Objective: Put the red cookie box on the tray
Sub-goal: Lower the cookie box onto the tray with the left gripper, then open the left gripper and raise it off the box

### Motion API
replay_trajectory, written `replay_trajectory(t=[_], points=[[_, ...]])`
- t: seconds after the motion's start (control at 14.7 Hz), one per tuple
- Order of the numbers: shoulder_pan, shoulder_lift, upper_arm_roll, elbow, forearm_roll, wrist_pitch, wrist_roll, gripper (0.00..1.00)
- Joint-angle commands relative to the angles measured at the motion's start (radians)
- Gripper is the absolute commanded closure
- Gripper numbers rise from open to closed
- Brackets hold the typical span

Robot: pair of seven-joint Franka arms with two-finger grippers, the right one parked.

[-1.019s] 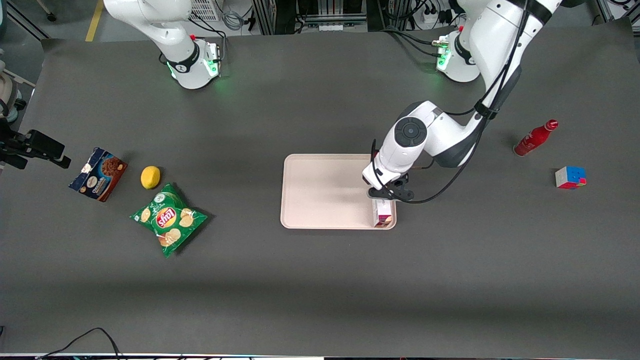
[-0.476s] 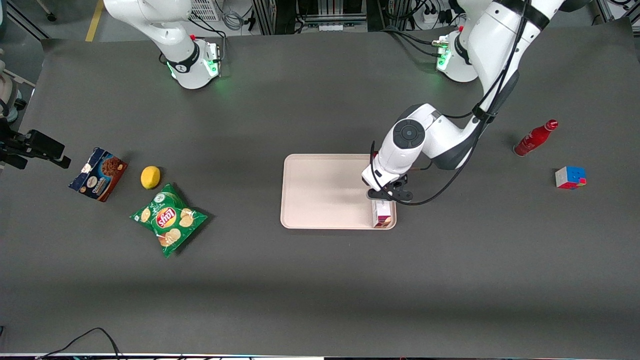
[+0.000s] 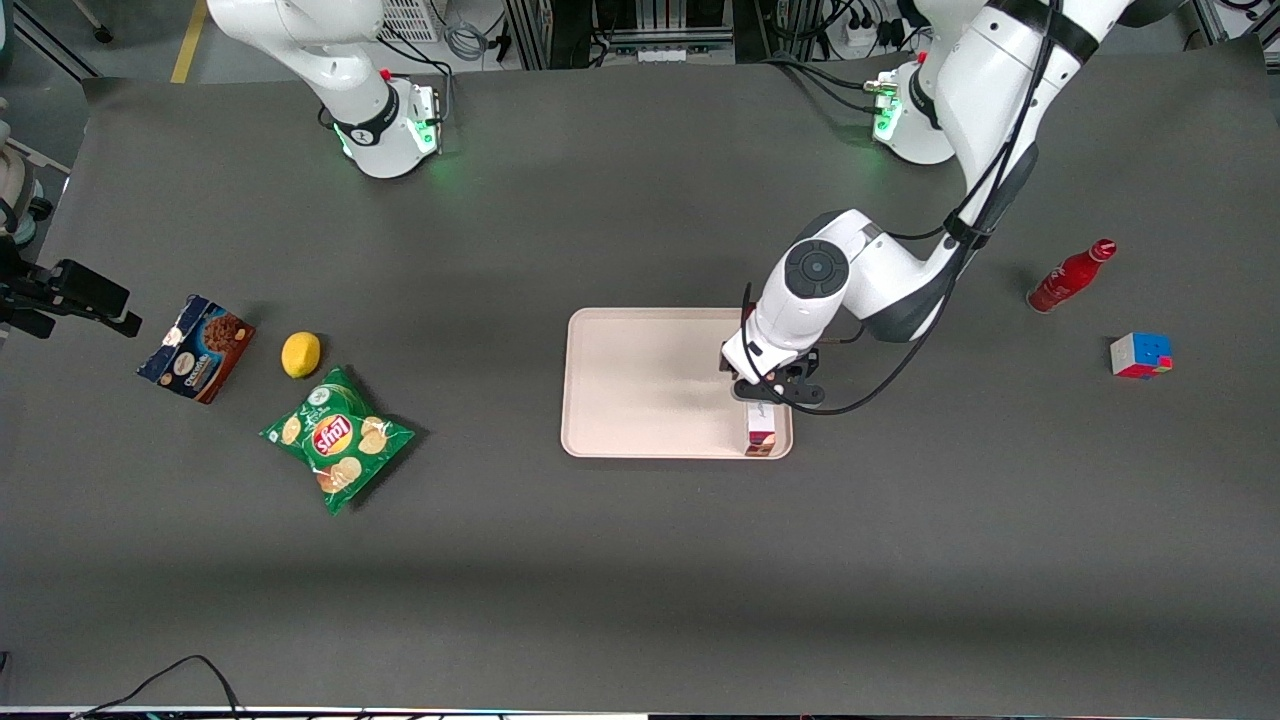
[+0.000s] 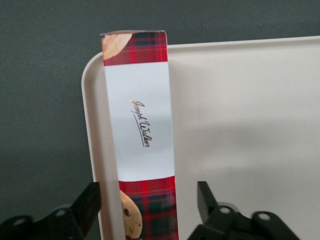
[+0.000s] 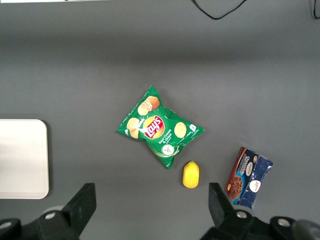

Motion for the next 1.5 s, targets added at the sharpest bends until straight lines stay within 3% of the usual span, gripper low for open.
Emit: replay_trajectory(t=[0.0,0.48,0.68,0.82,0.95,1.09,1.43], points=[[-0.009,0.007,0.004,0.018,0.028,-0.005,-0.028,0.00],[-0.008,-0.018,-0.001,0.078,0.028,-0.083,-0.022,0.00],[-0.009,-0.058,-0.048,0.214,0.019,-0.326,-0.003,0.00],[-0.005,-0.056,-0.108,0.390,-0.003,-0.593,0.033,0.00],[0.003,-0.065,-0.127,0.551,-0.081,-0.801,0.122,0.00],[0.020,-0.117,-0.116,0.609,-0.119,-0.895,0.199,0.00],[0.110,-0.249,-0.043,0.600,-0.127,-0.978,0.426,0.00]])
